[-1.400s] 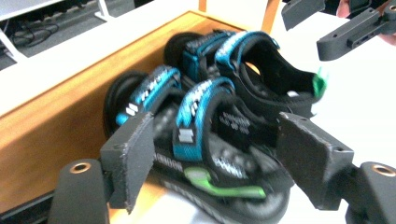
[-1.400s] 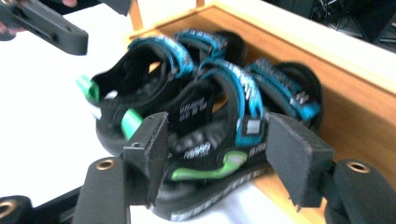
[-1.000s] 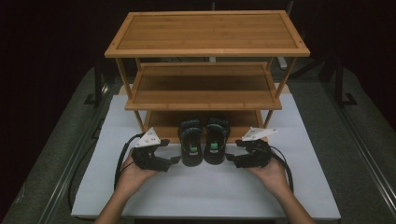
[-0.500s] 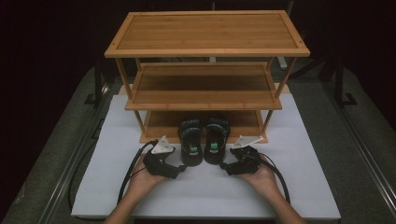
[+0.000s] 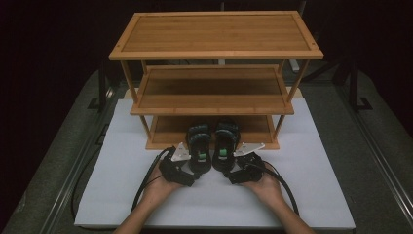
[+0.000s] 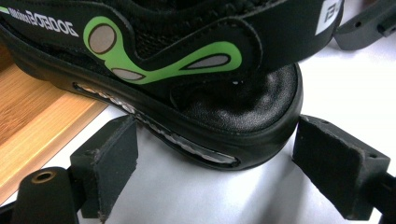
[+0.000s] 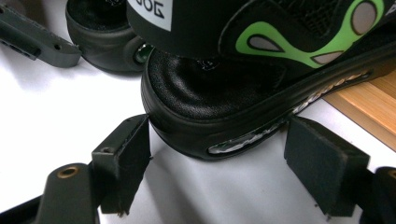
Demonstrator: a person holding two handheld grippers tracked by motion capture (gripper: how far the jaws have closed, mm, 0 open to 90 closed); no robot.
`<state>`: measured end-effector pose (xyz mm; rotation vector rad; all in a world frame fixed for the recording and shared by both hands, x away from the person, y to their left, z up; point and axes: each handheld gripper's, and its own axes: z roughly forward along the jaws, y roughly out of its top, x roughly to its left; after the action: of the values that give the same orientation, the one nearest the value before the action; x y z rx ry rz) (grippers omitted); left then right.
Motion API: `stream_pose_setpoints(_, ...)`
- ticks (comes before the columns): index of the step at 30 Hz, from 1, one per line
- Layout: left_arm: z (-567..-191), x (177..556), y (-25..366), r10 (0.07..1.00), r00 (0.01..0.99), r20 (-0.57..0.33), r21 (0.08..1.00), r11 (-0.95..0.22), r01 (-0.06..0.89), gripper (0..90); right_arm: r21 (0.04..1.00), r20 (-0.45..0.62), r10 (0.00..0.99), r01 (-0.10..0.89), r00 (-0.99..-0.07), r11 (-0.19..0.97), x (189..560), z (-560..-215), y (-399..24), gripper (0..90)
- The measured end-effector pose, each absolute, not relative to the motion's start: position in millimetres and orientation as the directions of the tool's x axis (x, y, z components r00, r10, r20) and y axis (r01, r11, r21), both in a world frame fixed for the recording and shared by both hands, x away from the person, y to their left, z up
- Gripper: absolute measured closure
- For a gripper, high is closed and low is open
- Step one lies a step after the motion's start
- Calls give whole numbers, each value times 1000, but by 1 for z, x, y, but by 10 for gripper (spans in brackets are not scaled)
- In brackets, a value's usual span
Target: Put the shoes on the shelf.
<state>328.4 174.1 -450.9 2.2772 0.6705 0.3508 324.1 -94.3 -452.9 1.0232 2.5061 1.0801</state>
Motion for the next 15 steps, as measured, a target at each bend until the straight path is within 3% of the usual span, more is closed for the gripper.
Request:
stream_pose_setpoints(6,-447,330,174,550,831,76,703,-621,347,152,711,69,680,515,-729,479,325,-451,-97,241)
stream_pose_setpoints(10,-439,333,181,555,830,64,751,-575,326,227,725,80,685,514,-724,459,326,-448,-98,250)
stream_pose_setpoints(15,-430,340,184,554,831,46,770,-550,324,264,773,91,693,490,-715,403,327,-440,-102,323)
